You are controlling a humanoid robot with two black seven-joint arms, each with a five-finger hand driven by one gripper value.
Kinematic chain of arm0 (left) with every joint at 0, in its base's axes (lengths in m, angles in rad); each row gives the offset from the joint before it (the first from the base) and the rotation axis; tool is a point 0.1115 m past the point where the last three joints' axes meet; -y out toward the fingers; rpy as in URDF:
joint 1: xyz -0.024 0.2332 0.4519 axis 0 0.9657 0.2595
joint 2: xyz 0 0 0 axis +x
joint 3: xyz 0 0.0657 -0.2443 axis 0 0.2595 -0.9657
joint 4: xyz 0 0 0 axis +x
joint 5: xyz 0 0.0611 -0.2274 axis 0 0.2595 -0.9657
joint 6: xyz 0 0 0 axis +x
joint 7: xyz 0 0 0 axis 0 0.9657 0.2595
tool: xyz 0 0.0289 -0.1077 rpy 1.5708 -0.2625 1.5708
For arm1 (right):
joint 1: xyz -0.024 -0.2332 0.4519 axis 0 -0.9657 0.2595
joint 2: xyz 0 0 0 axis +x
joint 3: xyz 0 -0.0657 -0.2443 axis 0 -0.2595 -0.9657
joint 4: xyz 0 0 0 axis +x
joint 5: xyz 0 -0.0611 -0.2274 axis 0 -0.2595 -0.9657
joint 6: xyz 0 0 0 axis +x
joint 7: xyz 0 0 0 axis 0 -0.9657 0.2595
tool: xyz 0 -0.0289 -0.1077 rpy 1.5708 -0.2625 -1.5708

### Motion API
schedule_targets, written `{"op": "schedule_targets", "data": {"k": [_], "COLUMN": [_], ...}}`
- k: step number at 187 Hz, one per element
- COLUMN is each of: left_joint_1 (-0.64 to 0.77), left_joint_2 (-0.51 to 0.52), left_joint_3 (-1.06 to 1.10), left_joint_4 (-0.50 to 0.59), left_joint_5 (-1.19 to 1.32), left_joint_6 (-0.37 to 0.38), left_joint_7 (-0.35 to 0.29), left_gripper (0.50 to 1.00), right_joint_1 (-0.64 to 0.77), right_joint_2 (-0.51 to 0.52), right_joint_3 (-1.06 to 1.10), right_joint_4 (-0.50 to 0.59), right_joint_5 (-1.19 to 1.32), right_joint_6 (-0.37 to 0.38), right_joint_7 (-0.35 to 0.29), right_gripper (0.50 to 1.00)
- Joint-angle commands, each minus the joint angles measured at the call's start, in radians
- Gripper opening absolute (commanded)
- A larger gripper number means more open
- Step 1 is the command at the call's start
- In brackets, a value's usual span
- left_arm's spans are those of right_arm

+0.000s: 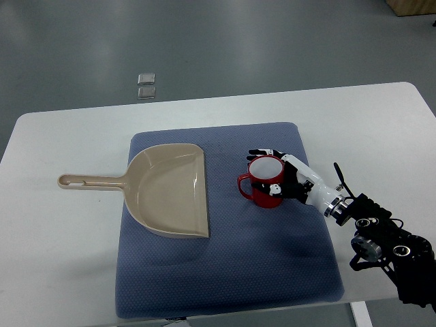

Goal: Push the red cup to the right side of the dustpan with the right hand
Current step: 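Push the red mug with the right hand toward the dustpan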

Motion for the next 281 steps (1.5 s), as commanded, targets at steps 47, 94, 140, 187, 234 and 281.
{"op": "schedule_targets", "data": {"k": [47, 94, 140, 187, 234, 281], "left_joint_1": [0.0, 0.0, 0.0, 0.0, 0.0, 0.0], "left_joint_2": [0.0, 0.0, 0.0, 0.0, 0.0, 0.0], "left_joint_3": [0.0, 0.0, 0.0, 0.0, 0.0, 0.0], "left_joint_4": [0.0, 0.0, 0.002, 0.0, 0.0, 0.0], "left_joint_5": [0.0, 0.0, 0.0, 0.0, 0.0, 0.0], "left_joint_6": [0.0, 0.0, 0.0, 0.0, 0.0, 0.0], "left_joint_7": [-0.002, 0.0, 0.0, 0.0, 0.0, 0.0], "left_gripper": [1.0, 1.0, 1.0, 1.0, 1.0, 1.0], "right_joint_1": [0.002, 0.002, 0.002, 0.003, 0.005, 0.005], "right_joint_2": [0.034, 0.063, 0.092, 0.107, 0.107, 0.107], "right_joint_3": [0.001, -0.001, -0.008, -0.024, -0.064, -0.077], "right_joint_4": [0.006, 0.007, 0.01, 0.013, 0.016, 0.021], "right_joint_5": [0.002, 0.001, -0.002, -0.005, -0.005, -0.007], "right_joint_6": [0.0, -0.008, -0.017, -0.023, -0.06, -0.079], "right_joint_7": [0.0, 0.0, 0.0, 0.0, 0.0, 0.0], "right_gripper": [0.795, 0.787, 0.787, 0.787, 0.787, 0.787]}}
